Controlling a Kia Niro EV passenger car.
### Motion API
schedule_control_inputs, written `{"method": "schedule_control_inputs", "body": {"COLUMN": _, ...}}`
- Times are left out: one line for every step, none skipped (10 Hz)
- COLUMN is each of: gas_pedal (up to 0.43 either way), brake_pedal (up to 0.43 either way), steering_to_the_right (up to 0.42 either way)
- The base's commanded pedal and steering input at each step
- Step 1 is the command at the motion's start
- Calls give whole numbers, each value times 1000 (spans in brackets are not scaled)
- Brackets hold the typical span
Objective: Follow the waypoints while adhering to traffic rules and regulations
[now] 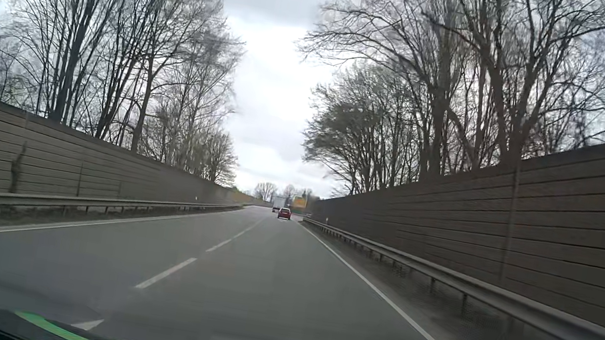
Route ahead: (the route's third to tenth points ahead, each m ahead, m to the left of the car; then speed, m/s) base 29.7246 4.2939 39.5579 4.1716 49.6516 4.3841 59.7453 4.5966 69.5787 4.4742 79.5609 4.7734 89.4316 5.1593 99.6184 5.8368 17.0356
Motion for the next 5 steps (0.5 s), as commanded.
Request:
{"method": "schedule_control_inputs", "body": {"gas_pedal": 98, "brake_pedal": 0, "steering_to_the_right": -4}}
{"method": "schedule_control_inputs", "body": {"gas_pedal": 110, "brake_pedal": 0, "steering_to_the_right": -4}}
{"method": "schedule_control_inputs", "body": {"gas_pedal": 118, "brake_pedal": 0, "steering_to_the_right": -4}}
{"method": "schedule_control_inputs", "body": {"gas_pedal": 130, "brake_pedal": 0, "steering_to_the_right": -4}}
{"method": "schedule_control_inputs", "body": {"gas_pedal": 138, "brake_pedal": 0, "steering_to_the_right": -4}}
